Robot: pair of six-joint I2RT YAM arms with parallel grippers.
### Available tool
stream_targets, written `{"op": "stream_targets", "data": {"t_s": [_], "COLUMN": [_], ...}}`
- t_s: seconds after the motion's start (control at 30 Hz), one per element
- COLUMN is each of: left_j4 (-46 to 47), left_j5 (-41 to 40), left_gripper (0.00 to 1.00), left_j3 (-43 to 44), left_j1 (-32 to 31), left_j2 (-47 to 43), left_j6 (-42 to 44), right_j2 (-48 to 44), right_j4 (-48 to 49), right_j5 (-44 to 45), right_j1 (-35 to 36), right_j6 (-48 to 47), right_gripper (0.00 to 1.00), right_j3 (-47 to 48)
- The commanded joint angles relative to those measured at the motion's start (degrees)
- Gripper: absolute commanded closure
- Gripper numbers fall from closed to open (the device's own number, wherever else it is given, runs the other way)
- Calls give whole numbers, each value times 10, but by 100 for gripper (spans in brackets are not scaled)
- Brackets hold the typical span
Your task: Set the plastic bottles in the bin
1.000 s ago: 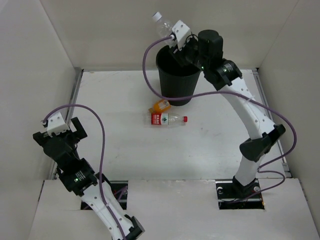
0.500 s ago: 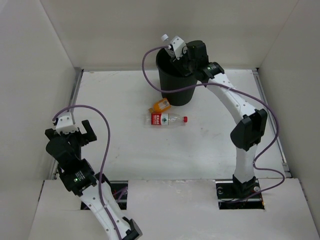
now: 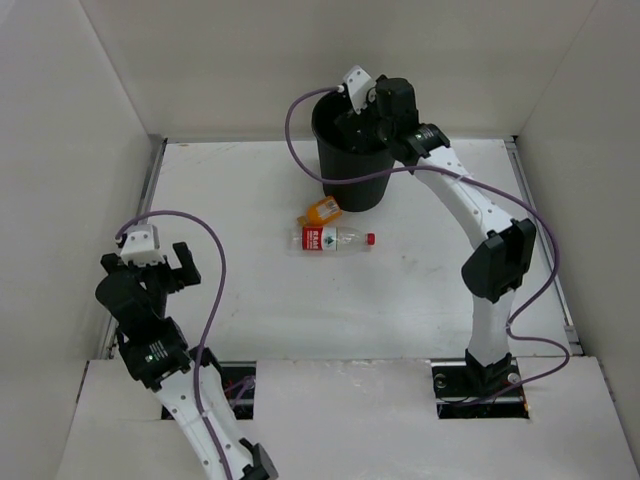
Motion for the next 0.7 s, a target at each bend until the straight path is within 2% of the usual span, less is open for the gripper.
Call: {"op": "stream_targets", "data": {"t_s": [0.0, 0.17, 0.3, 0.37, 0.47, 0.57, 0.67], "left_j4": [14, 50, 63, 62, 75, 115, 144], "left_j5": [31, 50, 60, 52, 49, 46, 56], "left_gripper": [0, 0, 0, 0, 0, 0, 0], "left_j3": [-12, -15, 3, 16, 27, 28, 43], "left_j1": [-23, -93, -215, -291, -391, -481, -540], "left_j2": [16, 68, 129, 164, 214, 265, 324], "left_j6": [14, 48, 134, 183, 239, 289, 348], "right_j2": [-47, -110, -209, -279, -374, -478, -580], "right_j4": [36, 46, 39, 10, -37, -100, -148], "right_j5": [20, 56, 85, 88, 81, 15, -38], "right_j1": [1, 3, 3, -11, -53, -124, -182], "right_j6": [-3, -7, -10, -13, 7, 24, 11], "right_gripper": [0, 0, 0, 0, 0, 0, 0], "right_j3": [3, 11, -36, -99, -188, -268, -330]}}
